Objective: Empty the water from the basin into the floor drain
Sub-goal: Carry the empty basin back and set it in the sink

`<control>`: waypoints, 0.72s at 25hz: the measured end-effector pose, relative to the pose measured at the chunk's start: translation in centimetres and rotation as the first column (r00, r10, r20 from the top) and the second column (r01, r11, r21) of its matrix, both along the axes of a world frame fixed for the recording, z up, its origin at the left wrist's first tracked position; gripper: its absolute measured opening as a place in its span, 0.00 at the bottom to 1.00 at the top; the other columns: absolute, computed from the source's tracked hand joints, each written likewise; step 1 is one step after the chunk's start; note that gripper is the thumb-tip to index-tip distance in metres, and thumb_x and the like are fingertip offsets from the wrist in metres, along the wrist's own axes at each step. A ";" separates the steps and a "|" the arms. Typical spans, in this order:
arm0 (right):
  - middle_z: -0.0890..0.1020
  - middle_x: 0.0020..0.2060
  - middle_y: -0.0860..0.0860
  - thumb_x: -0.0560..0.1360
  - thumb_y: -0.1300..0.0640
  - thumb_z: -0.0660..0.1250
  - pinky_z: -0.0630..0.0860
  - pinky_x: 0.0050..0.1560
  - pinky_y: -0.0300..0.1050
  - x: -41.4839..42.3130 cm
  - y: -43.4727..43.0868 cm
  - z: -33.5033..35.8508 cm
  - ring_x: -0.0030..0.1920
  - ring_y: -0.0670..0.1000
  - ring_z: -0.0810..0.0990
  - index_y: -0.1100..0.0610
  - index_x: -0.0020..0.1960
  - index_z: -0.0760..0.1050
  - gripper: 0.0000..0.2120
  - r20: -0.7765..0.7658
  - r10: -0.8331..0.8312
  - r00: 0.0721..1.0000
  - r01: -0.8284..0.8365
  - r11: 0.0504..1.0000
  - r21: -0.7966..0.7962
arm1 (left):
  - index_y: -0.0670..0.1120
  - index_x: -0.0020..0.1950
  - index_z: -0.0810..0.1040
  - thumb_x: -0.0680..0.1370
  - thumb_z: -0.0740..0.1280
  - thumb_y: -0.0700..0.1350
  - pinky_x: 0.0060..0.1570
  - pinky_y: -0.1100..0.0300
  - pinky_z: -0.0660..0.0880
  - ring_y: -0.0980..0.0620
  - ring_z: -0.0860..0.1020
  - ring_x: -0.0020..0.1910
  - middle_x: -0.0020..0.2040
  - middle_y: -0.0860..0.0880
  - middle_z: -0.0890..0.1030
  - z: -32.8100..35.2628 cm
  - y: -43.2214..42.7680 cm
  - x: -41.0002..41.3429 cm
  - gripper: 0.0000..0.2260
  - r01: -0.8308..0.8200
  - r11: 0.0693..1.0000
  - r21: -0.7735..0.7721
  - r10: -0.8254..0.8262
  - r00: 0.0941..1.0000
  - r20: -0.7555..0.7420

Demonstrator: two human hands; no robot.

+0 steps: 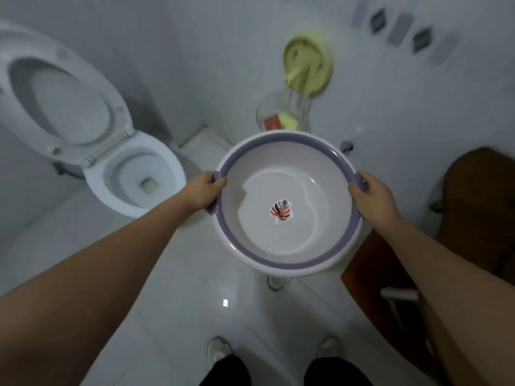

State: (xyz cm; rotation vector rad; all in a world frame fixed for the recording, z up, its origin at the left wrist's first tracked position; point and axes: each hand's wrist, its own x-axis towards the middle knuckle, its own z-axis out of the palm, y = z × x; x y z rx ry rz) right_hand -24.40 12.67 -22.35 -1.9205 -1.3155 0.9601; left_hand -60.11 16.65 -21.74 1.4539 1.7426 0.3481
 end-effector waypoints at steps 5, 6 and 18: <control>0.81 0.42 0.55 0.79 0.54 0.62 0.70 0.34 0.38 1.6 1.1 17.0 0.38 0.47 0.76 0.60 0.52 0.76 0.10 0.084 0.044 0.995 -0.047 0.998 0.029 | 0.44 0.40 0.74 0.81 0.60 0.49 0.17 0.70 0.69 0.56 0.75 0.21 0.31 0.46 0.78 17.0 0.6 0.5 0.13 -0.005 0.999 0.038 0.004 1.000 0.029; 0.81 0.42 0.58 0.78 0.55 0.62 0.69 0.33 0.40 1.9 1.4 19.9 0.38 0.51 0.77 0.63 0.51 0.76 0.11 0.114 0.052 0.992 -0.056 0.998 0.034 | 0.44 0.41 0.74 0.81 0.60 0.49 0.18 0.70 0.69 0.54 0.76 0.23 0.31 0.45 0.78 19.6 0.8 0.7 0.13 0.000 0.999 0.040 -0.001 1.000 0.027; 0.80 0.52 0.53 0.77 0.50 0.66 0.73 0.35 0.40 7.9 2.5 38.9 0.44 0.48 0.78 0.55 0.62 0.71 0.16 0.107 -0.019 0.994 0.006 0.993 0.120 | 0.41 0.51 0.79 0.79 0.63 0.50 0.37 0.56 0.78 0.44 0.80 0.38 0.45 0.41 0.82 36.7 4.8 5.1 0.13 0.049 0.995 0.082 -0.057 0.994 0.096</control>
